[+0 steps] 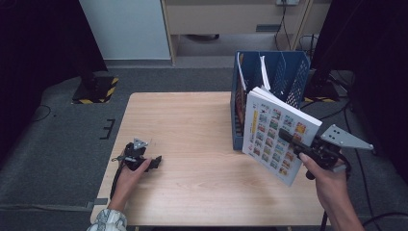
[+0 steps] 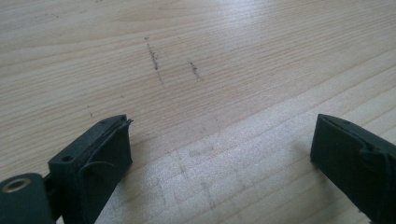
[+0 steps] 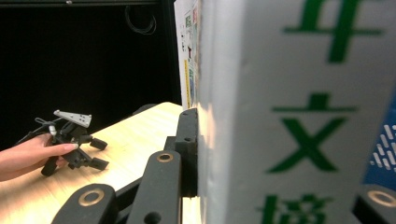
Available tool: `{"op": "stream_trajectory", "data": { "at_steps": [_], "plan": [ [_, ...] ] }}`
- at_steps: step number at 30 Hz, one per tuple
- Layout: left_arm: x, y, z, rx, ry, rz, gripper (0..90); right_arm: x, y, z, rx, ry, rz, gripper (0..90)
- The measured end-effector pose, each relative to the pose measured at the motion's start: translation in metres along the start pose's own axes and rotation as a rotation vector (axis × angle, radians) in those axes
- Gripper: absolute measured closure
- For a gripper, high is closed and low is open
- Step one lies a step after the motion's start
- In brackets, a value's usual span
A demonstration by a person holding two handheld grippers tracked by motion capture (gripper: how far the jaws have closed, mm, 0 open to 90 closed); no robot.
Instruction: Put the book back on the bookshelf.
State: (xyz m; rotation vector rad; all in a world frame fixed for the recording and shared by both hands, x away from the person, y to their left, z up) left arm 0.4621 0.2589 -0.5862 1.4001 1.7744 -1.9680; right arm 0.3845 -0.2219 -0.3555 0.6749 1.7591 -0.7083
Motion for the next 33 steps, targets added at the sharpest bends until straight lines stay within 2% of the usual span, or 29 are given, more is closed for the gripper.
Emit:
{"op": "stream_trajectory", "data": {
  "at_steps": [7,17,23,33],
  "plan": [
    [0.000,0.000,0.000,-0.001,-0.001,0.000,4.2,-0.005,-0.003,0.005,0.014,0.023,0.012,73.7],
    [0.000,0.000,0.000,-0.002,-0.002,0.000,4.1,-0.013,-0.014,0.012,0.039,0.019,0.024,73.7],
    [0.000,0.000,0.000,-0.002,-0.002,0.000,4.1,-0.019,-0.022,0.019,0.074,0.018,0.035,73.7],
    [0.000,0.000,0.000,-0.002,-0.003,0.000,4.1,-0.023,-0.022,0.029,0.117,0.027,0.042,73.7]
  ]
}}
Point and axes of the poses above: each handheld gripper's, and its own axes: y roughly forward along the jaws, x roughly out of its underside, z roughly to its right, the point moved 7 cm from there along y, roughly forward along the jaws, and after that the axes turned 10 degrees about y, right-handed, at the moved point
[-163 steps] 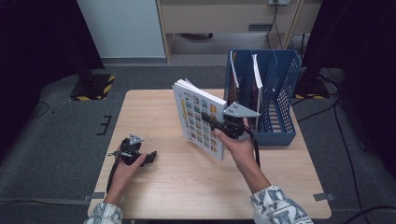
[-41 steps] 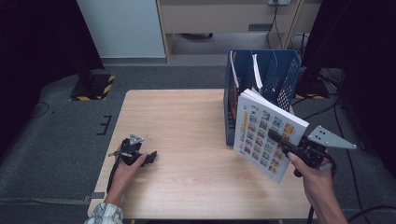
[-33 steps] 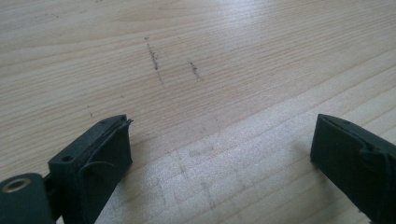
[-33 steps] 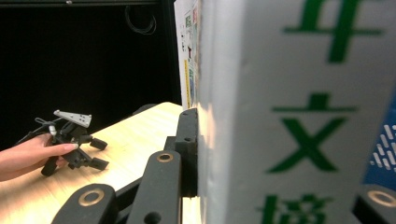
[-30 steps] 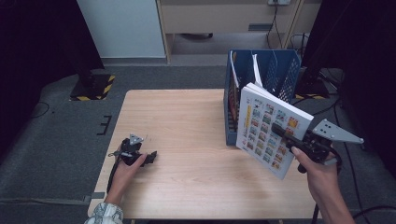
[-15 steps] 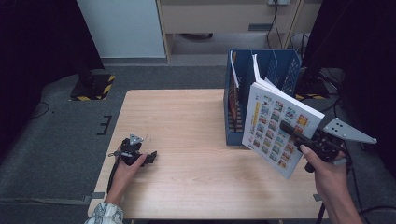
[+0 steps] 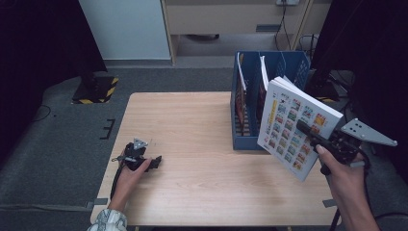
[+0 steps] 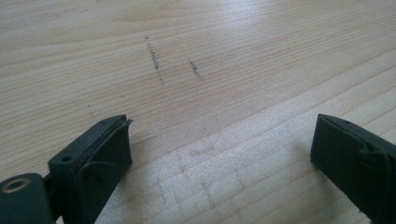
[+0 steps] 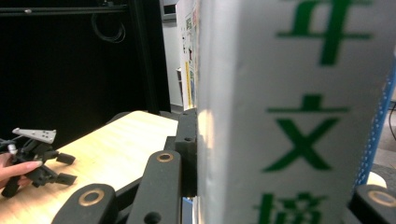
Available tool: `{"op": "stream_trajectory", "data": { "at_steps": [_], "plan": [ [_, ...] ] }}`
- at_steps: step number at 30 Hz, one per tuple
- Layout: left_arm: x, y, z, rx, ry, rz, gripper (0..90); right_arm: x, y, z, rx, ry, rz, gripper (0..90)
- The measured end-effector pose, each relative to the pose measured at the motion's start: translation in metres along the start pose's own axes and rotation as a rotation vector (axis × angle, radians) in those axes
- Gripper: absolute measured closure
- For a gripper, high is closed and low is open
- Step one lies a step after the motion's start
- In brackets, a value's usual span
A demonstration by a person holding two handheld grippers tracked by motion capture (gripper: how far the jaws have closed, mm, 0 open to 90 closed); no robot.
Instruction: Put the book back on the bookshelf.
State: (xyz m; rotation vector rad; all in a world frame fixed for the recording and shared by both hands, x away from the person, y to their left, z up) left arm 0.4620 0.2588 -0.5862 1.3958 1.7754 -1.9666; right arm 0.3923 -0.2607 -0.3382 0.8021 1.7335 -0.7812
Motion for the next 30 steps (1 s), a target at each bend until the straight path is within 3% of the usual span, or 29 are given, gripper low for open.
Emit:
{"op": "stream_trajectory", "data": {
  "at_steps": [12,30],
  "plan": [
    [0.000,0.000,0.000,0.000,0.000,0.000,4.1,-0.007,0.007,0.016,0.071,0.017,0.017,73.7],
    [0.000,0.000,0.000,0.000,0.000,0.000,4.1,-0.013,0.011,0.024,0.104,0.014,0.024,73.6]
  ]
}}
Point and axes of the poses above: each handheld gripper's, and its own axes: y roughly forward along the jaws, x roughly out of its underside, z roughly to its right, the point moved 7 cm from there along y, roughly forward along the jaws, and after that the axes turned 10 degrees about y, right-handed, at the moved point
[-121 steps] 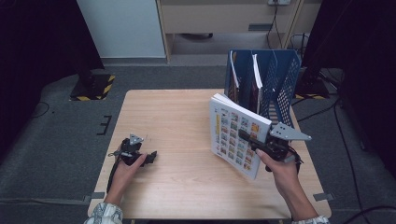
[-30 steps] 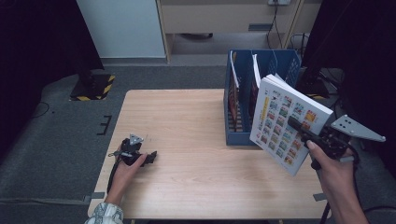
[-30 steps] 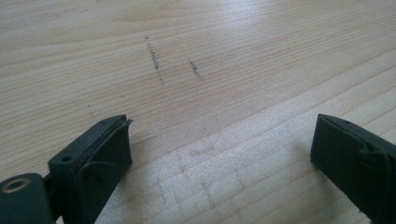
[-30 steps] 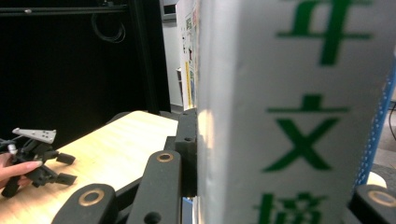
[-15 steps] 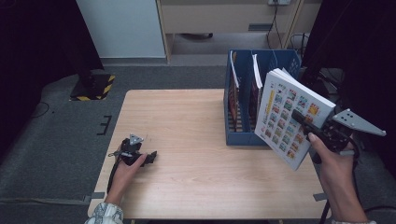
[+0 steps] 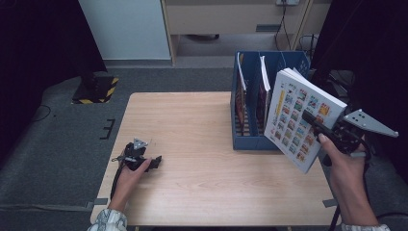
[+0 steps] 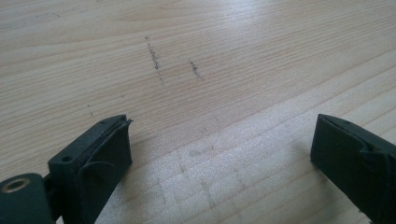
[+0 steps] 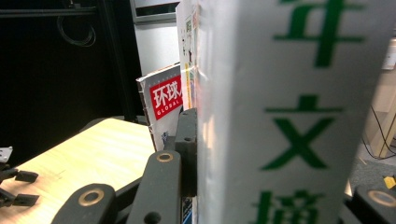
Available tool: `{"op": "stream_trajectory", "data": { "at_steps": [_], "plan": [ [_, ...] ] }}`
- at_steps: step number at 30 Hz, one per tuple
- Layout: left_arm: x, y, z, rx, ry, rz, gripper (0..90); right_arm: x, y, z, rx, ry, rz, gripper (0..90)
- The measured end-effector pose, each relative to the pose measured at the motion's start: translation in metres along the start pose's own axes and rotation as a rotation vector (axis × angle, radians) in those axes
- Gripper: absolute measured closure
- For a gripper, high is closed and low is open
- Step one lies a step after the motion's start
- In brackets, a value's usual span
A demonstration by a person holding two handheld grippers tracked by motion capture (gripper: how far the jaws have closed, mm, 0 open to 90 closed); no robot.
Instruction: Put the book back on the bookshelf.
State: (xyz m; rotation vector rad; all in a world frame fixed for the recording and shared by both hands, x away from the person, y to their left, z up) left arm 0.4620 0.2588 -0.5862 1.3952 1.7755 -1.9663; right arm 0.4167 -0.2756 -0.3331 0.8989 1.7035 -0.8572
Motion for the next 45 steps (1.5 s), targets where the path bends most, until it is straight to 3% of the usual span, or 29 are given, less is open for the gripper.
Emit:
{"op": "stream_trajectory", "data": {
  "at_steps": [17,34,45],
  "plan": [
    [0.000,0.000,0.000,-0.001,-0.001,0.000,4.1,-0.014,0.004,0.006,0.031,-0.005,0.010,73.6],
    [0.000,0.000,0.000,-0.001,-0.001,-0.001,4.0,-0.020,0.010,0.016,0.093,-0.010,0.026,73.6],
    [0.000,0.000,0.000,-0.002,-0.001,-0.001,3.9,-0.023,0.015,0.028,0.158,-0.018,0.029,73.6]
  ]
}}
Point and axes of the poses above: each handheld gripper's, and its own axes: y roughly forward along the jaws, x roughly out of its underside, z roughly to its right, the point moved 7 cm from there along y, roughly forward along the jaws, and after that the axes turned 10 degrees about y, right-handed, at the moved point
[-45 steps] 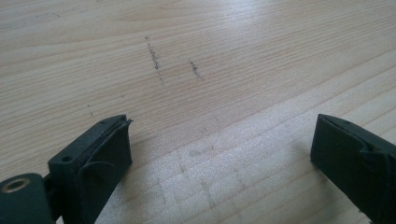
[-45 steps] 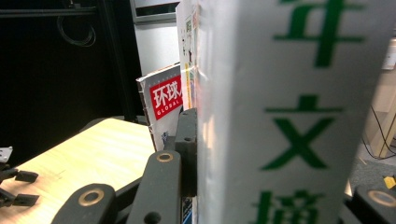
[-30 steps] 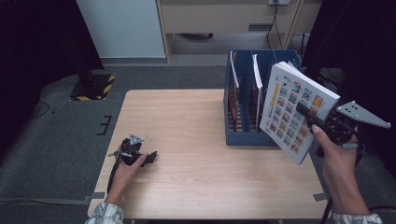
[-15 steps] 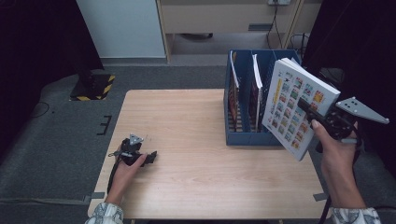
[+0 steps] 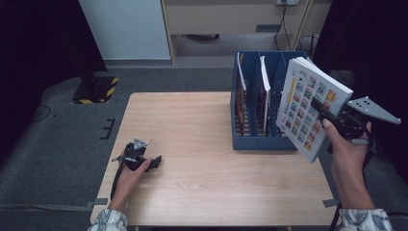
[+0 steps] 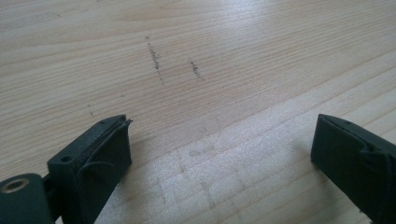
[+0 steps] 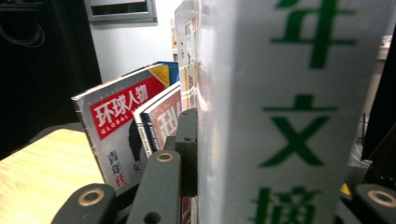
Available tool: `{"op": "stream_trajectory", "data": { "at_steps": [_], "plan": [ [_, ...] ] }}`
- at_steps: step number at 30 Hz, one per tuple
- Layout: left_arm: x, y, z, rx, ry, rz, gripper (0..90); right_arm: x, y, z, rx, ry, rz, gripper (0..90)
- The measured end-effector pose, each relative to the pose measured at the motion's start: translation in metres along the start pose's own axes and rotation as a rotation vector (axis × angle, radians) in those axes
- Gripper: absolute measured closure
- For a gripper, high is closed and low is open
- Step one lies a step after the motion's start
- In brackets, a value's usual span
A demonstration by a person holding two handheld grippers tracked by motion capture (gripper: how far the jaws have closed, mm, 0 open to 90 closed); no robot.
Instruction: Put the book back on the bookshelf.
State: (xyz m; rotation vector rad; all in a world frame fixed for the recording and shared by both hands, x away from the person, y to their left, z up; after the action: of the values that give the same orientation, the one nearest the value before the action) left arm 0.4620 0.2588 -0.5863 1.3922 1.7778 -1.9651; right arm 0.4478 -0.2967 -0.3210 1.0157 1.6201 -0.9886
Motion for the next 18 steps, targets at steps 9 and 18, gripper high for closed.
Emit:
{"op": "stream_trajectory", "data": {
  "at_steps": [9,18],
  "plan": [
    [0.000,0.000,0.000,-0.003,-0.002,-0.001,3.8,-0.005,0.019,0.006,0.063,0.007,0.027,73.6],
    [0.000,0.000,0.000,-0.006,-0.005,-0.002,3.8,-0.008,0.037,0.014,0.114,0.012,0.047,73.6]
  ]
}}
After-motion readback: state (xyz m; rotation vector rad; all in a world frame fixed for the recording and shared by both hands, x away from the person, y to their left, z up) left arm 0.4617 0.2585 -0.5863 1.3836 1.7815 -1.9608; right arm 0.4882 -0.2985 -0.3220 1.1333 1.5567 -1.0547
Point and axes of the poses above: each handheld gripper's, and its own axes: y roughly forward along the jaws, x roughly out of its underside, z roughly to its right, the point moved 7 cm from there along y, roughly forward along the jaws, and after that the axes turned 10 degrees about y, right-handed, at the moved point
